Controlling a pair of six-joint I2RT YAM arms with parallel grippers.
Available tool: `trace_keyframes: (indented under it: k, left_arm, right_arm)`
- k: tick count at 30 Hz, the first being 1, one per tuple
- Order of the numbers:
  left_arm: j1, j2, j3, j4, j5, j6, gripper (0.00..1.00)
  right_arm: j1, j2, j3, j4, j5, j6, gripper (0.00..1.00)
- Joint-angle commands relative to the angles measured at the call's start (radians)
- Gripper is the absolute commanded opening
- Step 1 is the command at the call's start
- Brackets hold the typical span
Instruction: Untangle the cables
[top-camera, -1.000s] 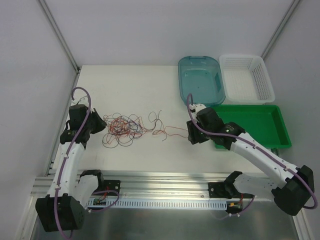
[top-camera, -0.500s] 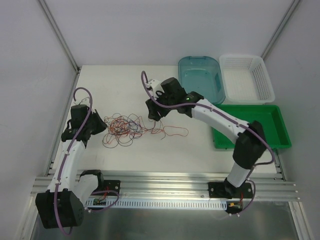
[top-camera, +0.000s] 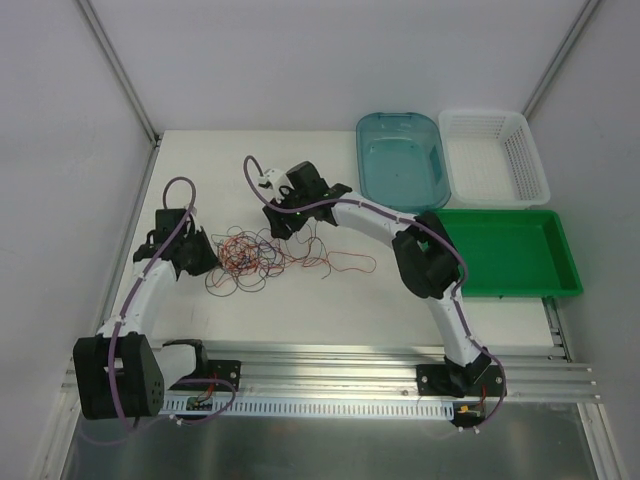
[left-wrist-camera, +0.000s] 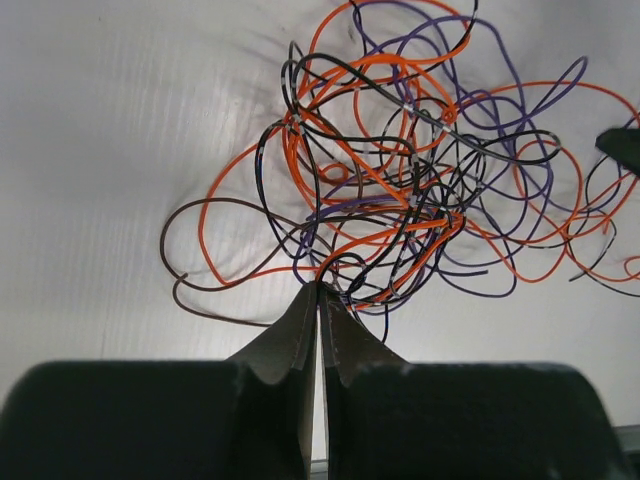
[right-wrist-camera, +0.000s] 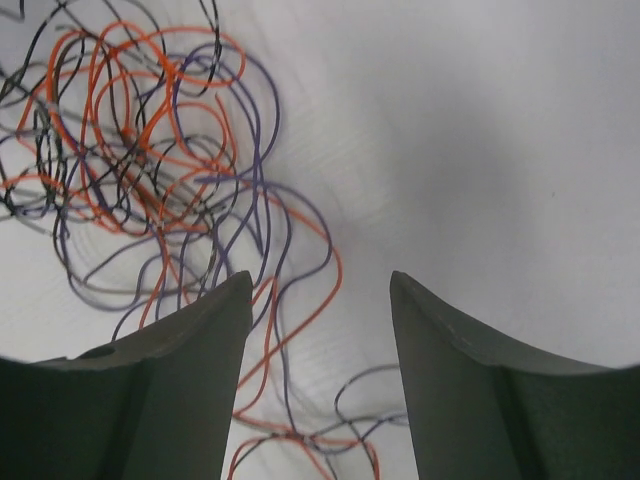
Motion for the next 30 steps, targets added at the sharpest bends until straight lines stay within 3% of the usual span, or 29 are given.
trace_keyframes:
  k: [1, 11, 14, 18, 21, 24, 30]
  left_arm:
    - [-0.019, 0.031, 0.038, -0.028, 0.025, 0.003, 0.0]
    - [-0.099, 0.111, 0.059, -0.039, 0.006, 0.017, 0.0]
    - [-0.105, 0.108, 0.062, -0.039, 0.004, 0.018, 0.0]
    - [-0.114, 0.097, 0.063, -0.039, 0.007, 0.021, 0.0]
    - [-0.124, 0.089, 0.063, -0.039, 0.004, 0.021, 0.0]
    - [-0.128, 0.083, 0.061, -0.039, 0.001, 0.021, 0.0]
    - [-0.131, 0.072, 0.059, -0.039, -0.002, 0.023, 0.0]
  right_arm:
    - [0.003, 0.057, 0.088, 0.11, -0.023, 0.003, 0.61]
    - [-0.002, 0.158, 0.223, 0.065, -0.038, 0.032, 0.56]
    - [-0.004, 0.175, 0.255, 0.009, -0.082, 0.032, 0.45]
    - [-0.007, 0.131, 0.159, 0.055, -0.119, 0.049, 0.19]
    - [-0.011, 0.096, 0.092, 0.106, -0.148, 0.074, 0.08]
    - [-0.017, 0.065, 0.042, 0.143, -0.156, 0.098, 0.01]
    - [-0.036, -0.085, -0.154, 0.257, -0.097, 0.161, 0.01]
